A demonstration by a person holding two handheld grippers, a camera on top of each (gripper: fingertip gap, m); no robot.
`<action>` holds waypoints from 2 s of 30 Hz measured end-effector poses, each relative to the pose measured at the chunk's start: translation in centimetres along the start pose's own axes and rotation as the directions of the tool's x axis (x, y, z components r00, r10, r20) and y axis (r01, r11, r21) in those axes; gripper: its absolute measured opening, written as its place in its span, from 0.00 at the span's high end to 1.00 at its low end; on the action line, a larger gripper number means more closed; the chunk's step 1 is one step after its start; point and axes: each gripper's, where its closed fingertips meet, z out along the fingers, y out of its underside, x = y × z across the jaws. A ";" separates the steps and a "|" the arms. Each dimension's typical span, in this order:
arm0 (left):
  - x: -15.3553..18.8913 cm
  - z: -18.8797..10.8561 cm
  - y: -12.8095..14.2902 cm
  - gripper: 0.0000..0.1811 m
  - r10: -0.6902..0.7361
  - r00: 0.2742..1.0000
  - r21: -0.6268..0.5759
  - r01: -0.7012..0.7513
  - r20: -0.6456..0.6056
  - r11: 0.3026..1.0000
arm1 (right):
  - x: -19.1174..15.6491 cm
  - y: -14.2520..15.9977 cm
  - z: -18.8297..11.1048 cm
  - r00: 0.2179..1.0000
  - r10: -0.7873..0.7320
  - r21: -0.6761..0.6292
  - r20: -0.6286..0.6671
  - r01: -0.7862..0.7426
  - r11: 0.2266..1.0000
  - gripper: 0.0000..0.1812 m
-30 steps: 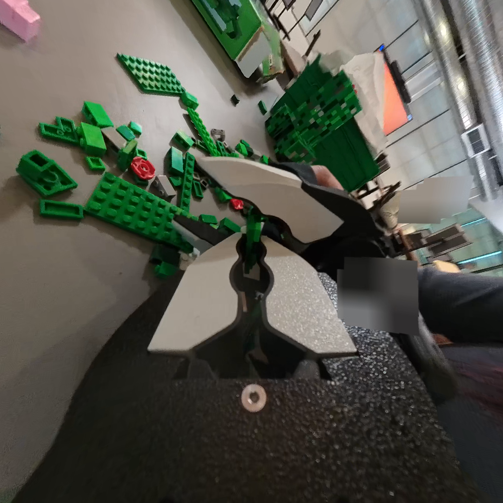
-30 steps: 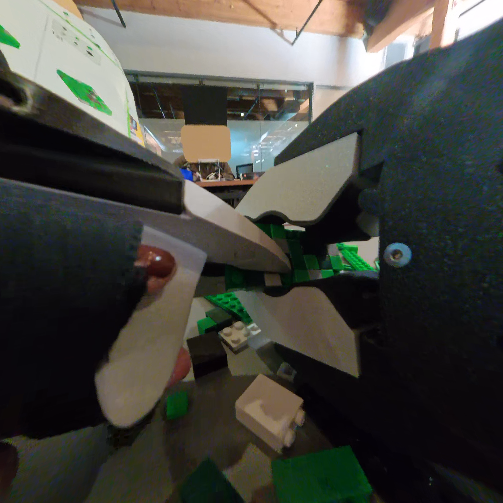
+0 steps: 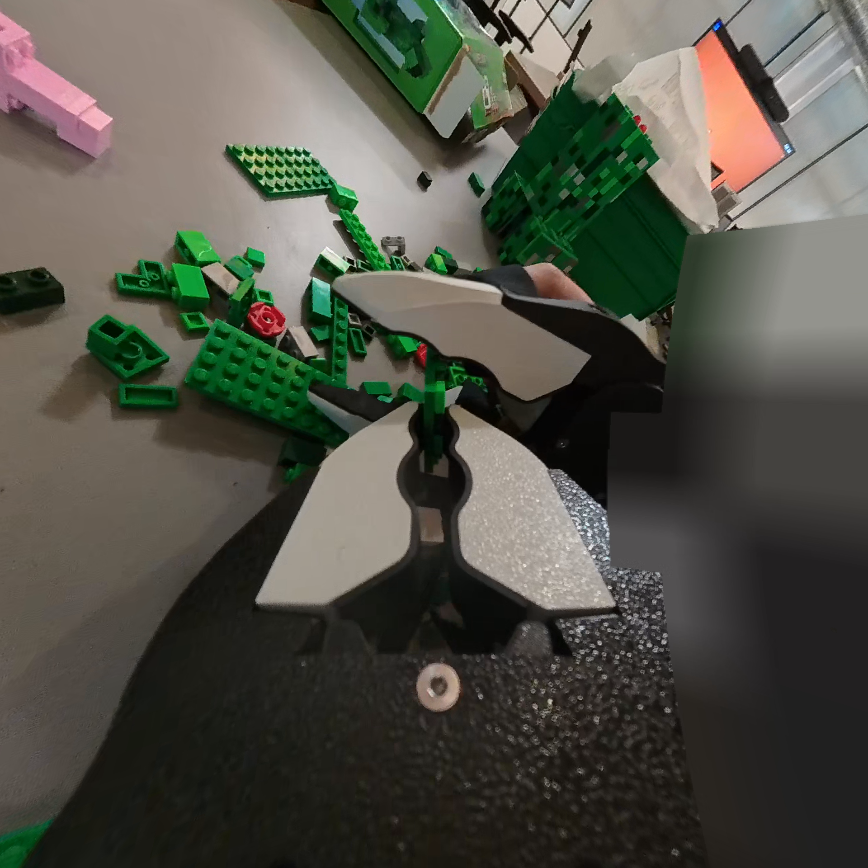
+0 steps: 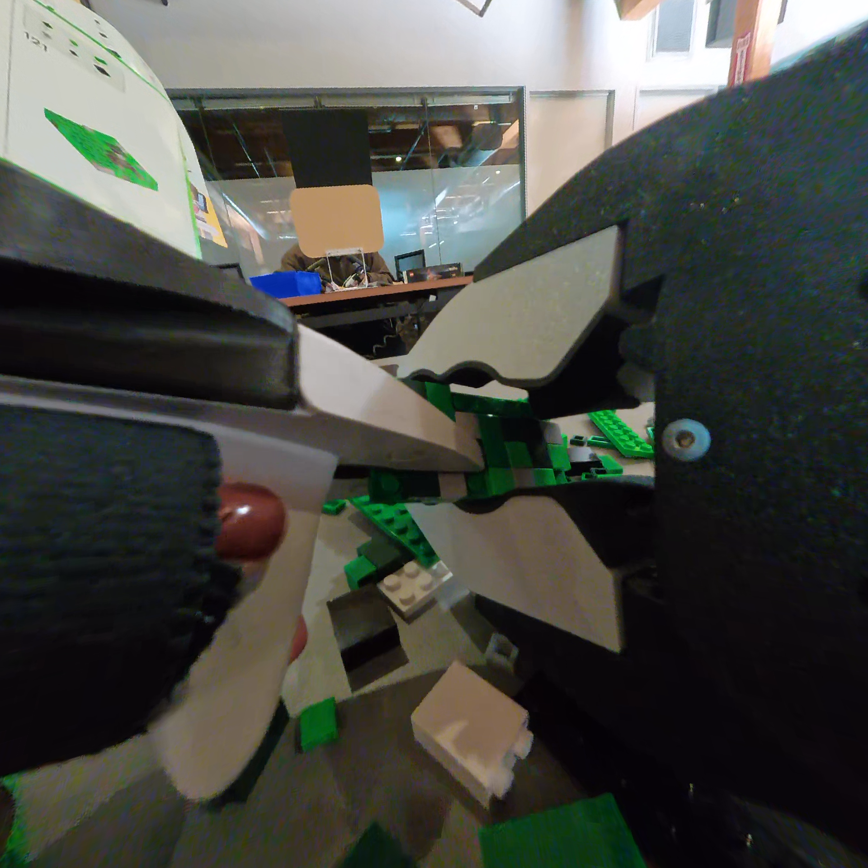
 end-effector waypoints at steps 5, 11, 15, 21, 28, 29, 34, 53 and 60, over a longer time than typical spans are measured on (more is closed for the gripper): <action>0.0 0.3 0.2 0.97 0.010 1.000 -0.008 -0.010 0.008 1.000 | -0.2 -0.5 -0.1 1.000 -0.028 0.020 0.002 0.028 0.999 0.78; 0.2 0.2 -0.2 0.96 0.055 0.998 0.028 -0.054 -0.012 0.998 | -0.5 -0.6 -0.3 0.998 0.038 0.043 0.051 -0.040 0.998 0.79; 0.4 0.1 -0.4 0.97 0.005 0.999 0.043 -0.003 -0.043 0.999 | 0.1 -0.7 -0.3 1.000 0.003 0.039 0.016 -0.003 0.999 0.79; -0.1 0.3 -0.4 0.96 -0.099 0.993 0.064 0.103 -0.057 0.993 | 0.4 -0.2 -0.1 0.991 -0.120 -0.039 -0.054 0.118 0.992 0.79; -0.1 0.3 -0.4 0.96 -0.178 0.979 0.067 0.185 -0.100 0.980 | 0.5 -0.1 -0.1 0.984 -0.163 -0.054 -0.075 0.159 0.986 0.79; -0.1 0.3 -0.4 0.96 -0.187 0.977 0.068 0.195 -0.106 0.978 | 0.5 -0.1 -0.1 0.983 -0.167 -0.054 -0.078 0.163 0.985 0.79; 0.0 0.3 -0.4 0.96 -0.240 0.959 0.062 0.252 -0.151 0.966 | 0.4 -0.2 -0.1 0.984 -0.160 -0.043 -0.080 0.157 0.987 0.79; 0.2 -0.3 0.5 0.96 -0.109 0.990 -0.038 0.106 -0.085 0.994 | 0.3 -0.7 -0.3 0.991 -0.118 0.001 -0.067 0.119 0.993 0.79; 0.4 -0.6 0.0 0.97 -0.270 0.944 -0.005 0.275 -0.189 0.962 | 1.1 -1.0 -0.6 0.961 -0.225 -0.021 -0.158 0.225 0.974 0.78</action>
